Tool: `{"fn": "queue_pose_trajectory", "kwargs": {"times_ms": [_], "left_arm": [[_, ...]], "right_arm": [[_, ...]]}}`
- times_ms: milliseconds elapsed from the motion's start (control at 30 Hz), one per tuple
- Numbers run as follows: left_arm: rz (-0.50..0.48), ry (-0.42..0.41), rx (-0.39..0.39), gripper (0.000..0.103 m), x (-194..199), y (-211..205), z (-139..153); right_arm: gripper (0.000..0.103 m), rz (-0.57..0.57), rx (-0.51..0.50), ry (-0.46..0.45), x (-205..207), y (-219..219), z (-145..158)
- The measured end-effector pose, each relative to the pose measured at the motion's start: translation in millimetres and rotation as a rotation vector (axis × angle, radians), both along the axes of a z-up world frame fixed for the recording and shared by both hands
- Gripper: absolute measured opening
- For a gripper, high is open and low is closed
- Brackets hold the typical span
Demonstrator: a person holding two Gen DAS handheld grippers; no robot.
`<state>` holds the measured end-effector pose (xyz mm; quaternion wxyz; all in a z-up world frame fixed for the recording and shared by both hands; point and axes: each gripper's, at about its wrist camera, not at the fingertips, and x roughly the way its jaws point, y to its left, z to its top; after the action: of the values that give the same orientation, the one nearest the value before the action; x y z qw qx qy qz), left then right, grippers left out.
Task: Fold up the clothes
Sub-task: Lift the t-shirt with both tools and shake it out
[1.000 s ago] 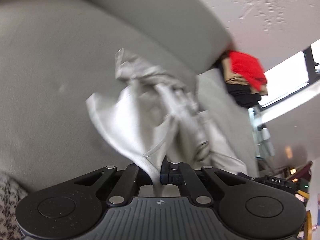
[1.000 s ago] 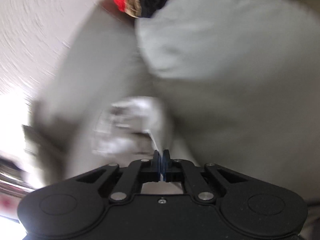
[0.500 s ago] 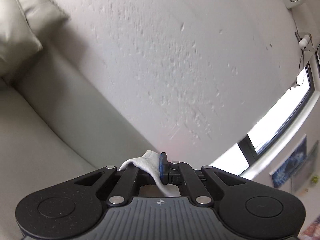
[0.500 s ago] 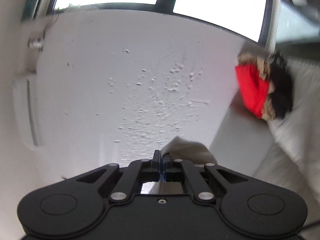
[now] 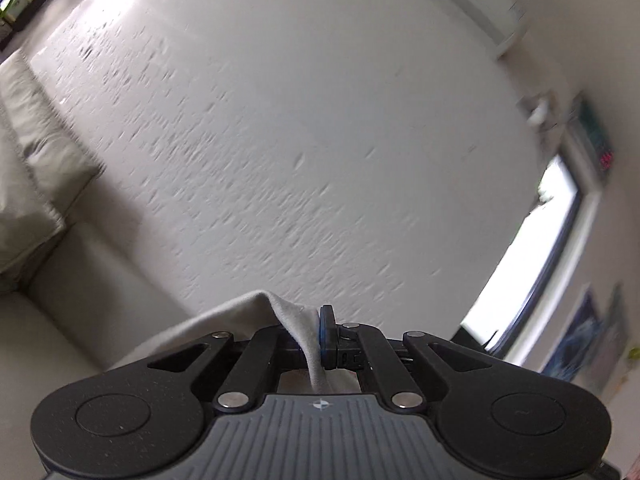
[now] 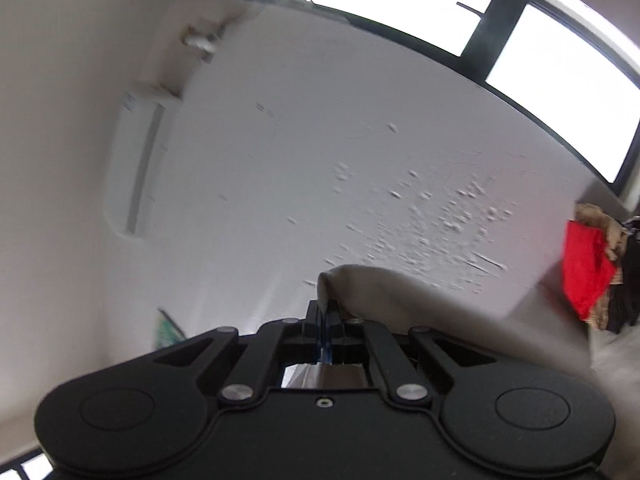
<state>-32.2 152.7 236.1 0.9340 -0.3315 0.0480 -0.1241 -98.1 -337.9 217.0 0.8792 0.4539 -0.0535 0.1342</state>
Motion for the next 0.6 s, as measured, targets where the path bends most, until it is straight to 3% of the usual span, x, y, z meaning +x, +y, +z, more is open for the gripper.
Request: {"fn": "queue_pose_trajectory", "kwargs": {"times_ms": [133, 200, 267, 333, 367, 433, 533, 600], "left_arm": [[-0.031, 0.259, 0.027, 0.000, 90, 5, -55], [-0.029, 0.397, 0.072, 0.000, 145, 3, -85], [0.005, 0.483, 0.134, 0.000, 187, -3, -107], [0.024, 0.455, 0.160, 0.000, 210, -6, -101], [0.027, 0.415, 0.161, 0.000, 214, -6, -92], [0.026, 0.269, 0.169, 0.000, 208, -8, -64], [0.027, 0.101, 0.213, 0.000, 191, -17, -38], [0.023, 0.077, 0.245, 0.000, 183, -25, -48]], "right_arm": [[0.002, -0.033, -0.020, 0.213, 99, 3, -35], [0.002, -0.045, -0.038, 0.344, 154, 4, -62], [0.002, -0.058, -0.065, 0.469, 208, 4, -91], [0.002, -0.083, -0.075, 0.483, 238, 3, -95], [0.002, -0.101, -0.104, 0.438, 243, -1, -79], [0.002, -0.138, -0.160, 0.347, 251, -8, -47], [0.002, -0.175, -0.206, 0.235, 233, -16, -24], [0.002, -0.183, -0.218, 0.219, 222, -19, -33]]}}
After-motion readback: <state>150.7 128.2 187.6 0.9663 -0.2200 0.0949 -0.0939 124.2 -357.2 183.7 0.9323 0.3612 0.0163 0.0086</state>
